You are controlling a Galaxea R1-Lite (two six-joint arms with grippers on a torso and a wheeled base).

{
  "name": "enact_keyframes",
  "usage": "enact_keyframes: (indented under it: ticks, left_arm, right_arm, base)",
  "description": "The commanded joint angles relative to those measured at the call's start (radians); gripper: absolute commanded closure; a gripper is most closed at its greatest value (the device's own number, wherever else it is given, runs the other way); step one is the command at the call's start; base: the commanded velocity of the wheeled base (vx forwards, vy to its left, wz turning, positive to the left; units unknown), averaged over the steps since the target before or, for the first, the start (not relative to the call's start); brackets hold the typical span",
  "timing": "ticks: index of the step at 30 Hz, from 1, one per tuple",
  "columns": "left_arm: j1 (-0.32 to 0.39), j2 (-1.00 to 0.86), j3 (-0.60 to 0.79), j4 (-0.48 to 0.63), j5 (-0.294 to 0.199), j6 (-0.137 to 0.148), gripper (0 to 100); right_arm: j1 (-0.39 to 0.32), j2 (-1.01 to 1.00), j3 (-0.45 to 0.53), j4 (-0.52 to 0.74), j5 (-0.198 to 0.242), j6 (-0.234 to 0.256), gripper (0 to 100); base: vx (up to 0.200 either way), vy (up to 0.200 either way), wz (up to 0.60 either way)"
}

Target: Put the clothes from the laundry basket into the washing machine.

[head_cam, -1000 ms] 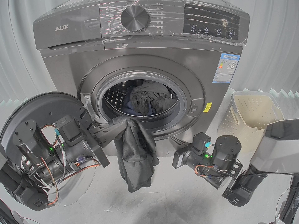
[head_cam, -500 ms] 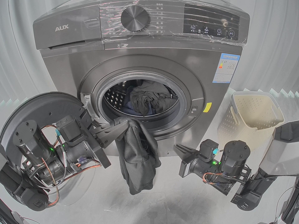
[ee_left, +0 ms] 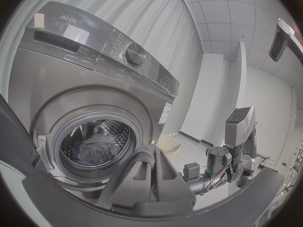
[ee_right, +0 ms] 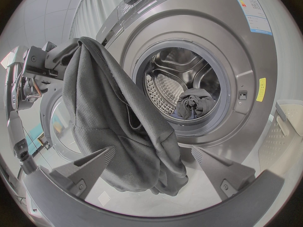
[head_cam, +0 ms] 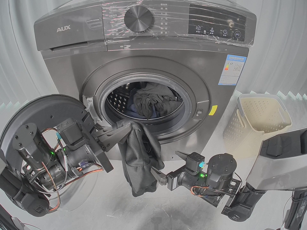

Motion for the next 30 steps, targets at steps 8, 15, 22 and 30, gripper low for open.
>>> enact_keyframes:
  ticks: [8,15,22,30]
  left_arm:
    - [-0.002,-0.001,0.006,-0.001,-0.002,0.0,100]
    - [-0.002,0.0,0.006,-0.001,-0.002,0.0,100]
    - [-0.002,0.002,0.005,-0.002,-0.002,0.0,100]
    - [0.0,0.005,0.005,-0.002,-0.002,0.0,100]
  right_arm:
    - [-0.059,0.112,-0.162,0.011,0.007,-0.015,0]
    - [-0.048,0.135,-0.198,0.0,0.018,-0.019,0]
    - [-0.043,0.146,-0.216,-0.005,0.033,-0.019,0]
    - [-0.042,0.131,-0.21,-0.005,0.035,-0.011,100]
  base:
    - [0.0,0.0,0.0]
    - [0.0,0.0,0.0]
    - [0.0,0.0,0.0]
    - [0.0,0.0,0.0]
